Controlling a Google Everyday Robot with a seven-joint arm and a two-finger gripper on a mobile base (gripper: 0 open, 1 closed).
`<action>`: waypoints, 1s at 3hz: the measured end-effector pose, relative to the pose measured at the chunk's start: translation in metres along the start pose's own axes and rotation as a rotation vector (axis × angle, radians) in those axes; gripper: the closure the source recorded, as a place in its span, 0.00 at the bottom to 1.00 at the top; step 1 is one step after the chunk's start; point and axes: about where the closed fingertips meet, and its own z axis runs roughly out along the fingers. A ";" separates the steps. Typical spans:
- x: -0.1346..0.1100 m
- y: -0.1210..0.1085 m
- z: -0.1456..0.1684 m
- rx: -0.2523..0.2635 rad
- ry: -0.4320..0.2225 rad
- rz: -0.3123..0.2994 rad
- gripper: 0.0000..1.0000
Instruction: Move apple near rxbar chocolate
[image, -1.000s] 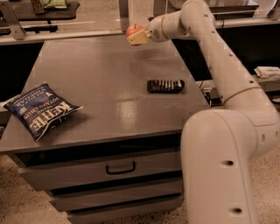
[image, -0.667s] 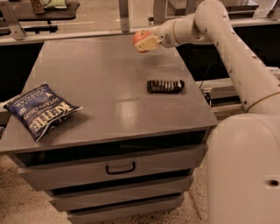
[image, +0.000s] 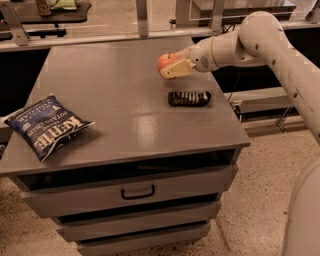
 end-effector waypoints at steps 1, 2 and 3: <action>0.025 0.014 -0.014 -0.021 0.029 0.006 1.00; 0.042 0.012 -0.028 -0.012 0.057 0.012 0.82; 0.054 0.009 -0.043 0.008 0.084 0.016 0.59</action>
Offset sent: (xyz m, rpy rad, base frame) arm -0.0389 -0.0672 -0.0316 -0.0760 0.0510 -0.0291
